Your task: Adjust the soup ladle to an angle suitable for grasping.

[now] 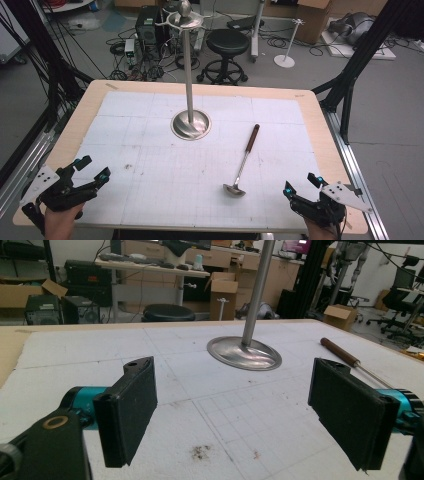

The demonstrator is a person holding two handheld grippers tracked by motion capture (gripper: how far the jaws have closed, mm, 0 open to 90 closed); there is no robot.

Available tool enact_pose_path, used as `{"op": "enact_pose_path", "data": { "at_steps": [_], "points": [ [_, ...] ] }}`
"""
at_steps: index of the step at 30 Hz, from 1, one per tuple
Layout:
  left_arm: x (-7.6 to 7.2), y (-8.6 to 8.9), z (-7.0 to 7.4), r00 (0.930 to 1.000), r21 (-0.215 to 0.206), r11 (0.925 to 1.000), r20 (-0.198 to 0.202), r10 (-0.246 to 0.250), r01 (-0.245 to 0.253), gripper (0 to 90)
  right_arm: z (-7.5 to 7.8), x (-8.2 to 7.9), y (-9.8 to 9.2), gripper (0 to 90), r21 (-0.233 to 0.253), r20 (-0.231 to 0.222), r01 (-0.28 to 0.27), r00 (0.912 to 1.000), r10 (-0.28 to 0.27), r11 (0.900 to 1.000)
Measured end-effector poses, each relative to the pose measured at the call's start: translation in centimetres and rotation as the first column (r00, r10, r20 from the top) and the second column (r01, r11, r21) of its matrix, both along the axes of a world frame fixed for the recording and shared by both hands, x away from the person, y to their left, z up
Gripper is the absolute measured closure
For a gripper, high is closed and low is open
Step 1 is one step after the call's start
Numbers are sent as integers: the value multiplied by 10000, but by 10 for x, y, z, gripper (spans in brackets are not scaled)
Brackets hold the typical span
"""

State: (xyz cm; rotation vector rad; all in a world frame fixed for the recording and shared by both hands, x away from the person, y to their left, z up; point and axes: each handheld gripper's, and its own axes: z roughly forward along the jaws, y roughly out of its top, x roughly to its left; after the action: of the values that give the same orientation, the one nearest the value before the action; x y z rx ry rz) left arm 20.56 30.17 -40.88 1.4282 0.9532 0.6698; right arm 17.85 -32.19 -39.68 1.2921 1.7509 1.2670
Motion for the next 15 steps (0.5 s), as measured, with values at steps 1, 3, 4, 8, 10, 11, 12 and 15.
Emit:
{"op": "enact_pose_path", "data": {
  "at_steps": [1, 3, 4, 8, 10, 11, 12, 15],
  "points": [
    [0, 0, 0, 10000, 0, 10000, 0, 0, 0, 200, 0, 0, 0, 181, 9, -26, -4, 10000, 4, 10000],
    [1, 1, -1, 10000, -9, 10000, -33, 58, -58, 200, 0, 0, 0, 181, 10, -49, -1, 10000, 1, 10000],
    [1, 1, -1, 10000, -9, 10000, -33, 58, -58, 200, -1, 1, 0, 181, 15, -73, -19, 10000, 19, 10000],
    [4, 0, -2, 9999, 36, 10000, -128, 88, -87, 201, -2, 2, -1, 181, 100, -104, -9, 9999, 10, 9999],
    [4, -1, -2, 9999, 24, 10000, -145, 77, -77, 202, -2, 3, -1, 184, 67, -107, -86, 9999, 87, 9999],
    [4, -1, -2, 9998, 68, 10000, -171, 59, -58, 202, -2, 3, -1, 184, 67, -107, -86, 9999, 87, 9999],
    [3, -2, -2, 9999, 81, 10000, -156, 56, -55, 203, -2, 3, 0, 185, 38, -66, -194, 9998, 194, 9998],
    [2, -3, -1, 9999, 105, 9999, -134, 36, -34, 204, -2, 8, 10, 257, 117, -254, -782, 9966, 785, 9969]
  ]
}}
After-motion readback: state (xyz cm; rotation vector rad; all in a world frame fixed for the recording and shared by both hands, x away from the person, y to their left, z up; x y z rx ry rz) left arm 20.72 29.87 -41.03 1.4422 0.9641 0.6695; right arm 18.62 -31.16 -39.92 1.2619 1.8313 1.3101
